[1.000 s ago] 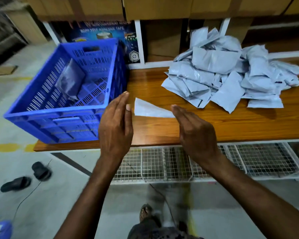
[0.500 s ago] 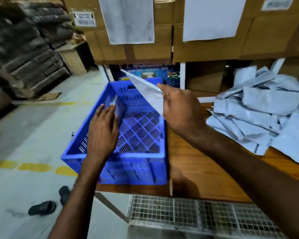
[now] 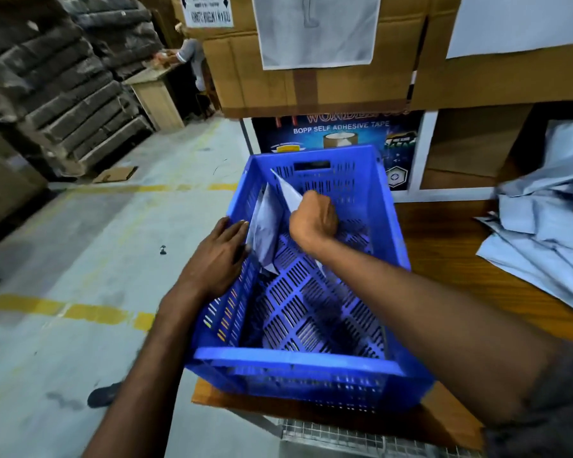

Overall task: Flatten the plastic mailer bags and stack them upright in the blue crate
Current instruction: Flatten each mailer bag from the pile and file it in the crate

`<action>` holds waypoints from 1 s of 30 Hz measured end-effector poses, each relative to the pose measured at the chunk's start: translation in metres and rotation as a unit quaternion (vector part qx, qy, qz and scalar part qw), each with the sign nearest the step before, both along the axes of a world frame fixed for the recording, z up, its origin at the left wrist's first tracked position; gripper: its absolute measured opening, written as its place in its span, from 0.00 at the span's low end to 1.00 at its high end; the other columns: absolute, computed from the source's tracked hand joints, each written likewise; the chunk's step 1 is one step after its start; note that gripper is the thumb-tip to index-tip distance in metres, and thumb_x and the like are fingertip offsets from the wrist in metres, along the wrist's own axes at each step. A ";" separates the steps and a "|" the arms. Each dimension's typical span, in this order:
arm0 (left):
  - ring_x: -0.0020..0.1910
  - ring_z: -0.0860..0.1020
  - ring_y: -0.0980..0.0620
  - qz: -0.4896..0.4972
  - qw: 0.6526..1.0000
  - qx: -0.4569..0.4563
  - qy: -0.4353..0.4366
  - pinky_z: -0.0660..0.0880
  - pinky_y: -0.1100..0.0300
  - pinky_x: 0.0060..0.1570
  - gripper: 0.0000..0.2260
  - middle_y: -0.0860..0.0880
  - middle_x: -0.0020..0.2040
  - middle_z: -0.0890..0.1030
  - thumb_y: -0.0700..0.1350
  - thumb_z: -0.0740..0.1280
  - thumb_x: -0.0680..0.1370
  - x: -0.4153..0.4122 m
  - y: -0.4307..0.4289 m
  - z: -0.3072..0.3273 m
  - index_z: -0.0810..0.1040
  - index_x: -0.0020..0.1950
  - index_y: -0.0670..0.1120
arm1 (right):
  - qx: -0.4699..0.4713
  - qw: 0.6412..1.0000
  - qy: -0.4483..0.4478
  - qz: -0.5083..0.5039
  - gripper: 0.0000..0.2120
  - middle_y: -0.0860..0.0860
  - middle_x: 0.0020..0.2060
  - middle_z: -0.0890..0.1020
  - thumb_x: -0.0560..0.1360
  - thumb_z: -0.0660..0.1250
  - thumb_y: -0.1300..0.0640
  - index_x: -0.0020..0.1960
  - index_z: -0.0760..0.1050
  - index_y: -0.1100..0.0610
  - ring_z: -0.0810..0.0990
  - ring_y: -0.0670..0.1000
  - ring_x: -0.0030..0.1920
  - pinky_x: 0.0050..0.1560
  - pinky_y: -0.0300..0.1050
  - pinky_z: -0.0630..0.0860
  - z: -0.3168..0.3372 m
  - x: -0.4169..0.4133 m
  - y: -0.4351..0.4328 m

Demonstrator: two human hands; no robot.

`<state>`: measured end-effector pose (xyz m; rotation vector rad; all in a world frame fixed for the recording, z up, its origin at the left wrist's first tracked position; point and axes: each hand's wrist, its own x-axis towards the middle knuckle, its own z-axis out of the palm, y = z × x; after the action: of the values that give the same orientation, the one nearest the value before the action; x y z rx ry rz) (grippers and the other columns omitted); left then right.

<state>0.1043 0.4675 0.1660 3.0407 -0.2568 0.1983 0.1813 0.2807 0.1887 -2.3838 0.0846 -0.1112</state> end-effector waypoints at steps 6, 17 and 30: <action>0.77 0.64 0.32 -0.006 1.000 -0.004 -0.014 0.63 0.44 0.76 0.25 0.35 0.73 0.74 0.47 0.54 0.83 0.001 0.002 -0.007 0.69 0.75 0.34 | 0.158 0.984 0.064 -0.047 0.13 0.64 0.60 0.81 0.82 0.60 0.60 0.62 0.77 0.63 0.79 0.64 0.61 0.54 0.53 0.75 -0.047 0.037 0.042; 0.82 0.54 0.42 -0.002 0.999 -0.048 -0.020 0.53 0.54 0.80 0.25 0.42 0.78 0.69 0.46 0.55 0.83 0.005 0.007 -0.013 0.65 0.80 0.39 | 0.067 0.971 0.092 0.211 0.39 0.59 0.75 0.70 0.79 0.66 0.58 0.83 0.48 0.50 0.75 0.63 0.68 0.63 0.50 0.73 -0.095 0.060 0.060; 0.82 0.54 0.40 0.007 0.999 -0.033 -0.016 0.54 0.52 0.79 0.23 0.40 0.78 0.68 0.38 0.61 0.84 0.002 0.003 -0.007 0.65 0.79 0.37 | -0.091 0.955 0.074 0.274 0.50 0.52 0.83 0.48 0.76 0.71 0.57 0.83 0.38 0.53 0.58 0.58 0.80 0.74 0.56 0.66 -0.089 0.075 0.037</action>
<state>0.1060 0.4703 0.1588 2.9766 -0.2281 0.2528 0.2563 0.3177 0.0995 -2.5031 -0.5353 0.3358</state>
